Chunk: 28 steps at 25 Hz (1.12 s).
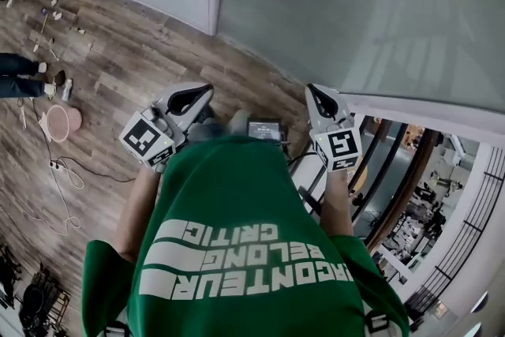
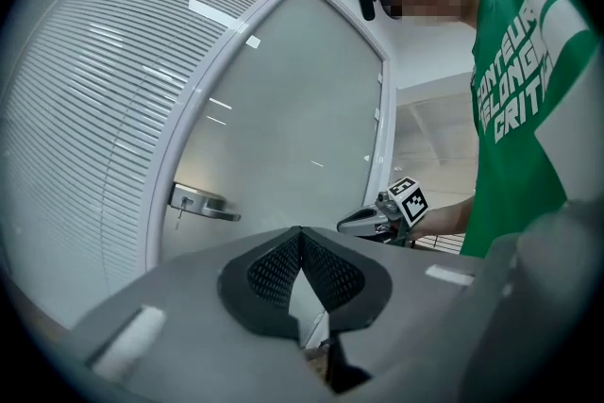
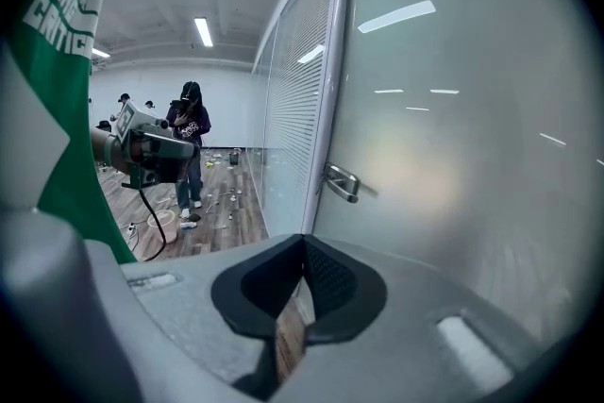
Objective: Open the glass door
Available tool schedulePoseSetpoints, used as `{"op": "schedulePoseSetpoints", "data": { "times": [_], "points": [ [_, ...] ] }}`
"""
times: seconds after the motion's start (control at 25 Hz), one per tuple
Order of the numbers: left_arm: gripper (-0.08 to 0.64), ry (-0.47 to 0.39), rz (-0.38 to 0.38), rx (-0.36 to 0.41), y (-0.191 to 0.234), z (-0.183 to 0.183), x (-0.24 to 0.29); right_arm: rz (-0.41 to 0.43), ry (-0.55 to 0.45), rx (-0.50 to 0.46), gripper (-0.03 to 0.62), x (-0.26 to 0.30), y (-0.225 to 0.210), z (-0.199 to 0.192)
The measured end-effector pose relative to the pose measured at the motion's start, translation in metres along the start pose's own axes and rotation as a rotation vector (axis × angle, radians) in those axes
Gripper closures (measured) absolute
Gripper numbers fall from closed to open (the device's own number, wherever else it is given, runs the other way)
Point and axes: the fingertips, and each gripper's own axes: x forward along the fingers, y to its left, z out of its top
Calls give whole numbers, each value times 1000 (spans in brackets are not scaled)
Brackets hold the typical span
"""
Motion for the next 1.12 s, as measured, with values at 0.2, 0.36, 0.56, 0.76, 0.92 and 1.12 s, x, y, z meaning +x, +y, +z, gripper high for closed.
{"op": "schedulePoseSetpoints", "data": {
  "times": [0.2, 0.36, 0.56, 0.76, 0.92, 1.12],
  "points": [
    [551, -22, 85, -5, 14, 6, -4, 58, -2, -72, 600, 42, -25, 24],
    [551, -41, 171, -17, 28, 9, -5, 102, 23, -134, 600, 84, -48, 43],
    [551, -66, 275, -28, 43, 16, 3, 171, 68, -183, 518, 146, -75, 59],
    [551, -74, 360, -38, 57, 11, 15, 231, 165, -249, 483, 216, -86, 53],
    [551, -57, 414, -28, 64, 6, 22, 237, 237, -317, 468, 264, -89, 47],
    [551, -45, 468, 1, 71, -15, 34, 268, 316, -352, 466, 309, -91, 21]
  ]
}}
